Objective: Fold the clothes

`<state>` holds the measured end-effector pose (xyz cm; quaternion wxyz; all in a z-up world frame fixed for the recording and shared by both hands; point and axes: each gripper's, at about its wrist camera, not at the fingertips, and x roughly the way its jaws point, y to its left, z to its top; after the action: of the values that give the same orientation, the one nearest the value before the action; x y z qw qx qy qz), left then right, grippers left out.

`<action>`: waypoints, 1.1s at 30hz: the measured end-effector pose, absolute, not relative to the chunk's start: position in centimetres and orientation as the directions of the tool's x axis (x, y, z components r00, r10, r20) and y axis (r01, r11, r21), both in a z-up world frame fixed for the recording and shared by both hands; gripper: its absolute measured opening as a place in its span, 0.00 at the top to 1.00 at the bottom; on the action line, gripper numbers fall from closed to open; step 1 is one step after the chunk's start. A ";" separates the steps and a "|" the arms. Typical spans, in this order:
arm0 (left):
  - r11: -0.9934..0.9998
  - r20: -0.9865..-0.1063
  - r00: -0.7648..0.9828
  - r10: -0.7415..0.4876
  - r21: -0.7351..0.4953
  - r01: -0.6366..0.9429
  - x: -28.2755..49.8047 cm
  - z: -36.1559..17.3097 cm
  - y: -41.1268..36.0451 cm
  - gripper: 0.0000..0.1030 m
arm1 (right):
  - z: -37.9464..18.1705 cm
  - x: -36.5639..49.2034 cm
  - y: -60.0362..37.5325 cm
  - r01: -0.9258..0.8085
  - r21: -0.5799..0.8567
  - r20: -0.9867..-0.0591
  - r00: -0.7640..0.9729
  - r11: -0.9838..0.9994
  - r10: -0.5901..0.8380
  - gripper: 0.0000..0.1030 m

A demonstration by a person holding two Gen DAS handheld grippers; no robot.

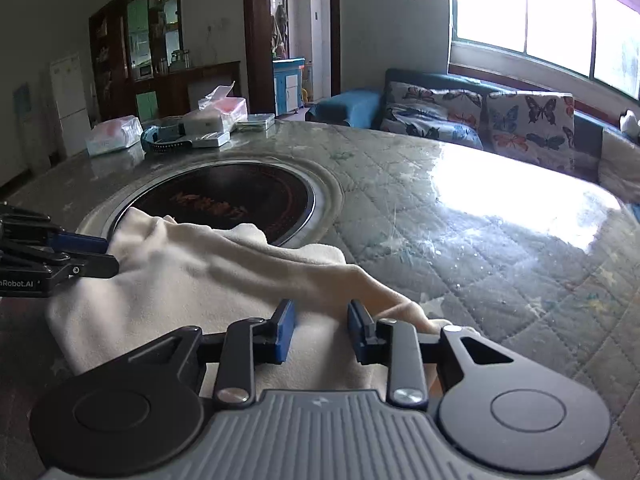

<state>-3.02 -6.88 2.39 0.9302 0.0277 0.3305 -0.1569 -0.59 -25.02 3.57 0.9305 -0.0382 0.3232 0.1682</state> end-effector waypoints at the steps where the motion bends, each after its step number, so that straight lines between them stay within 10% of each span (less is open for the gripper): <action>1: 0.948 -0.628 0.725 -0.283 -0.070 0.310 -2.9 2.4 -6.7 0.71 | 3.6 -0.6 -25.1 -0.338 0.038 -0.616 0.733 0.940 0.289 0.72; 33: 0.865 -0.593 0.673 -0.443 -0.084 0.495 -8.3 3.7 -10.3 0.75 | 5.6 -6.5 -25.4 -0.343 0.011 -0.636 0.723 0.939 0.272 0.77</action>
<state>-8.31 -10.29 3.73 0.9135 0.0418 0.3127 -0.2568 -6.49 -25.43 5.63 0.9265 -0.0535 0.3335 0.1658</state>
